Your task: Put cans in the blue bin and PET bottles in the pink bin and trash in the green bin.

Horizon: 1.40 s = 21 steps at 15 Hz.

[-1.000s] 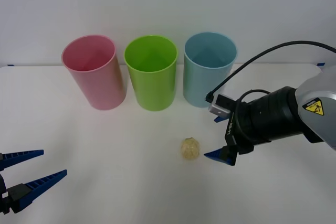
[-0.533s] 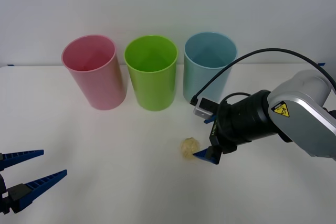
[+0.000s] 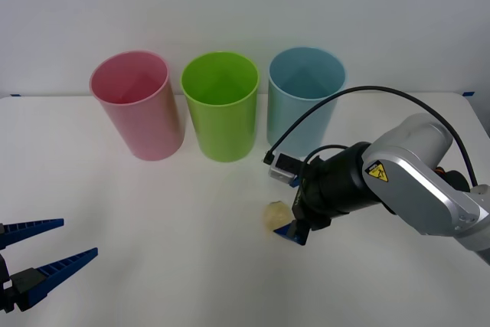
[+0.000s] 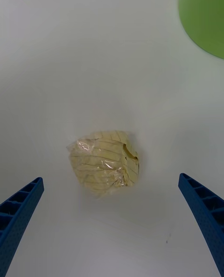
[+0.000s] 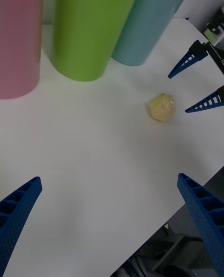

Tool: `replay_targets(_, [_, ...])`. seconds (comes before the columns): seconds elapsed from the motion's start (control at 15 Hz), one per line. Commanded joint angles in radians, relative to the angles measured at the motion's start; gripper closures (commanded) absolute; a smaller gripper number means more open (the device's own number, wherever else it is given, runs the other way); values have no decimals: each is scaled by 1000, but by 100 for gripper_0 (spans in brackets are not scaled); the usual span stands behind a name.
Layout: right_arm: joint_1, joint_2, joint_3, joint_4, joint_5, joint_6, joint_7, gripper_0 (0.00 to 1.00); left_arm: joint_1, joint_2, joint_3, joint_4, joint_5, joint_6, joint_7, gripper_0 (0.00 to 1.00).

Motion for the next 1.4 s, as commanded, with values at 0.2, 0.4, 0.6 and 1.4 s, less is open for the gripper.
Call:
replay_targets(0.2, [0,25,37,24,43,22,-6,0,0,0,0,0,0,0,0,0])
replay_targets(0.4, [0,48,46,50,74,31,-6,0,0,0,0,0,0,0,0,0])
replay_targets(0.6, [-1,80,52,83,108,34,-4,0,0,0,0,0,0,0,0,0])
replay_targets(1.4, [-21,122,104,170,181,78,-7,0,0,0,0,0,0,0,0,0])
